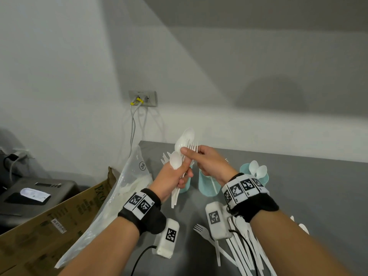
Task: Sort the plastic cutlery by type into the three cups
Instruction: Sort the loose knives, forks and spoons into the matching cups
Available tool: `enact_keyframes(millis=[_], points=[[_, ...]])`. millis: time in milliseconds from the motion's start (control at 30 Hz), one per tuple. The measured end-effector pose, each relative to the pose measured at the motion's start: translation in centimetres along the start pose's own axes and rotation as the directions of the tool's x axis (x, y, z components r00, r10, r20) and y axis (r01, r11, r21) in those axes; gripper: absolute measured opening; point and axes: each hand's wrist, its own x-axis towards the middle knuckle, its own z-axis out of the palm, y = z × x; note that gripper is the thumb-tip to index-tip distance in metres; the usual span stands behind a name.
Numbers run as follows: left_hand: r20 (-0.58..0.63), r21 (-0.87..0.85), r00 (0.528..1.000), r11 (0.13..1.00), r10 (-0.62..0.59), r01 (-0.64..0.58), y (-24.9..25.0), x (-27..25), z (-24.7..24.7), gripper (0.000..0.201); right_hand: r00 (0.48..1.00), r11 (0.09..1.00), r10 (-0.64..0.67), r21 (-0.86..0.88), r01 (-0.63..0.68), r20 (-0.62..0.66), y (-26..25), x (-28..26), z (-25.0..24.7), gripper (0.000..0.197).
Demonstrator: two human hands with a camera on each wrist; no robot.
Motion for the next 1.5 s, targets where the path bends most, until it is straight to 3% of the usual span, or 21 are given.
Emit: enact_keyframes(millis=[167, 367, 600, 667, 767, 867, 933, 1033, 1133, 1233, 1267, 1367, 1500], points=[[0.027, -0.05, 0.999, 0.998, 0.027, -0.025, -0.1, 0.2, 0.3, 0.043, 0.998, 0.998, 0.006, 0.059, -0.01, 0.066, 0.3, -0.1, -1.0, 0.023], [0.022, -0.155, 1.0, 0.988, 0.022, -0.018, -0.2, 0.9, 0.8, 0.042, 0.999, 1.0, -0.014, 0.007, 0.014, -0.03, 1.2, -0.2, -1.5, 0.016], [0.022, -0.044, 0.999, 0.998, 0.042, -0.041, -0.5, 1.4, 2.0, 0.031, 0.994, 0.994, -0.092, -0.069, 0.087, -0.067, 2.9, 0.0, -1.7, 0.019], [0.01, -0.005, 0.999, 1.0, 0.03, -0.03, -0.4, 1.5, 2.0, 0.03, 0.989, 0.981, -0.106, -0.174, 0.086, -0.103, 2.9, 0.5, -2.3, 0.029], [-0.03, 0.035, 1.0, 0.999, 0.004, -0.003, -0.2, 1.6, 1.4, 0.025, 0.955, 0.956, -0.152, -0.282, 0.077, -0.253, 1.2, 1.1, -4.5, 0.039], [-0.118, 0.118, 0.993, 0.993, 0.014, 0.0, -0.5, 2.0, 0.6, 0.022, 0.89, 0.956, -0.241, -0.254, 0.148, -0.388, -0.9, 1.7, -7.2, 0.03], [-0.179, 0.194, 0.983, 0.981, 0.028, 0.008, -0.8, 2.4, 0.2, 0.023, 0.866, 0.935, -0.276, -0.327, 0.141, -0.416, -0.6, 2.5, -8.0, 0.03], [-0.215, 0.225, 0.976, 0.974, 0.037, 0.013, -1.3, 2.9, 0.2, 0.03, 0.889, 0.906, -0.211, -0.424, 0.022, -0.406, 2.7, 3.7, -7.3, 0.032], [-0.203, 0.159, 0.979, 0.987, 0.019, 0.014, -1.5, 2.9, 0.5, 0.025, 0.93, 0.907, -0.087, -0.414, -0.074, -0.357, 6.1, 3.7, -5.9, 0.032], [-0.19, 0.136, 0.981, 0.991, 0.028, -0.002, -1.6, 2.7, 0.5, 0.02, 0.947, 0.951, 0.006, -0.29, -0.105, -0.322, 6.5, 3.4, -5.3, 0.059], [-0.184, 0.13, 0.982, 0.991, 0.031, -0.007, -1.5, 2.6, 0.4, 0.02, 0.942, 0.958, 0.009, -0.266, -0.104, -0.335, 6.2, 3.6, -5.3, 0.059], [-0.151, 0.073, 0.988, 0.997, 0.033, -0.022, -1.4, 2.5, 0.0, 0.017, 0.898, 0.985, -0.096, -0.171, 0.023, -0.43, 4.5, 4.3, -5.9, 0.028], [-0.106, 0.043, 0.993, 0.998, 0.046, -0.041, -1.2, 2.3, -0.4, 0.014, 0.839, 0.973, -0.232, -0.123, 0.197, -0.492, 2.5, 4.4, -6.1, 0.03]])
